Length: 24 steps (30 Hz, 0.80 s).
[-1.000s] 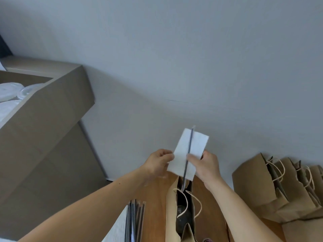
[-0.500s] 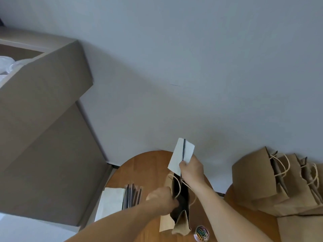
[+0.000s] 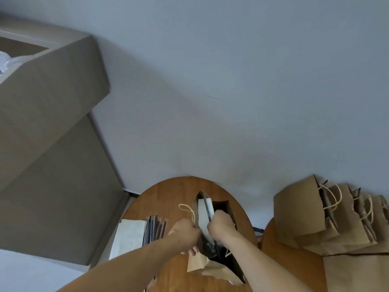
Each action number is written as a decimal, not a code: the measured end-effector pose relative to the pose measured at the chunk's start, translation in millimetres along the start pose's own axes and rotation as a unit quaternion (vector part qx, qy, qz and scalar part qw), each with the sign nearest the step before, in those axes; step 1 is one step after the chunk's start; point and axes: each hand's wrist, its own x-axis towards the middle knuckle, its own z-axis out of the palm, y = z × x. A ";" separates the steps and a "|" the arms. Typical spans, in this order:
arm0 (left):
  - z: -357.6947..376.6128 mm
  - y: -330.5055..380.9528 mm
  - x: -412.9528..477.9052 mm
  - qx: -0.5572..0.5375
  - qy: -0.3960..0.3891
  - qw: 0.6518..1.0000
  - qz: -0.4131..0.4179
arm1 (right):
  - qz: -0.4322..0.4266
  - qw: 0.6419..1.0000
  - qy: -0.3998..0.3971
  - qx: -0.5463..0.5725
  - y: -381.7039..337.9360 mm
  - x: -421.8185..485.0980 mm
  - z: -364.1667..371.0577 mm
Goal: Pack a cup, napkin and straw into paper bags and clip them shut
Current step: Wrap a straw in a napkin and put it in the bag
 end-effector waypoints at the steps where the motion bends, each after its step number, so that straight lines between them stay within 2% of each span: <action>1: -2.0 -3.8 -1.1 -0.003 0.000 1.000 -0.002 | 0.005 1.000 -0.008 0.002 4.6 2.3 8.4; 6: -7.8 -16.0 -8.0 0.011 -0.001 1.000 0.011 | 0.039 0.998 -0.055 0.003 24.2 20.6 42.8; 10: -4.9 -17.3 -13.1 0.056 0.006 0.998 0.016 | 0.049 0.998 -0.030 0.007 26.6 34.5 52.8; 16: -13.2 -20.7 -8.5 0.089 0.031 0.995 0.016 | 0.048 0.997 -0.011 -0.063 33.6 44.7 67.4; 24: -11.2 -15.4 -5.2 0.086 0.027 0.996 0.027 | 0.030 0.997 0.007 -0.071 30.6 35.5 64.7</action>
